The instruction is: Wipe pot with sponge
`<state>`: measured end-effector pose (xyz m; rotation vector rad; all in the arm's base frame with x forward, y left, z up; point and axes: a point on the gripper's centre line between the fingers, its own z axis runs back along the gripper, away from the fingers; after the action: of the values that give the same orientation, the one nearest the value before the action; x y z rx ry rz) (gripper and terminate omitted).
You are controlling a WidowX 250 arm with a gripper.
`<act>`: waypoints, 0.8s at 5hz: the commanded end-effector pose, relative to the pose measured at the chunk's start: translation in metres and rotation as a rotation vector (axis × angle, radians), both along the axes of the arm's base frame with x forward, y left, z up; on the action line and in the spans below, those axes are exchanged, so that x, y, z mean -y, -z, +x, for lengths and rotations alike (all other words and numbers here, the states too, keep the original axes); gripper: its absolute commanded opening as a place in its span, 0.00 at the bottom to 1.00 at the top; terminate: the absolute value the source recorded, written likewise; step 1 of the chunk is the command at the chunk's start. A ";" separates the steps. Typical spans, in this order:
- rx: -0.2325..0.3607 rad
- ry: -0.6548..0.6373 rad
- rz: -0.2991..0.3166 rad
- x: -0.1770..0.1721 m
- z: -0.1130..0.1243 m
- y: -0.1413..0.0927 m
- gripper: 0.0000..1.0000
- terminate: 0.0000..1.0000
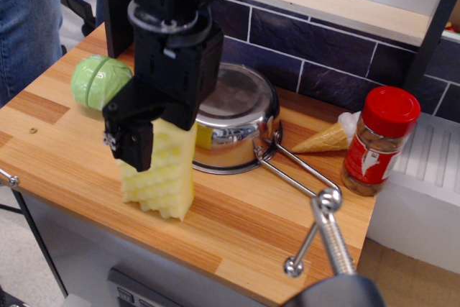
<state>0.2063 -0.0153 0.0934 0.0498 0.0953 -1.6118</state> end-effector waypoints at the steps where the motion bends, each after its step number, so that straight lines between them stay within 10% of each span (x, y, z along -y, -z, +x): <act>1: 0.126 -0.093 0.057 -0.001 0.007 0.013 1.00 0.00; 2: 0.174 -0.135 0.052 -0.002 0.002 0.017 1.00 0.00; 3: 0.204 -0.158 0.036 -0.003 0.002 0.012 0.00 0.00; 4: 0.262 -0.195 0.022 -0.005 0.011 0.001 0.00 0.00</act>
<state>0.2172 -0.0134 0.0907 0.2513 -0.0760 -1.4053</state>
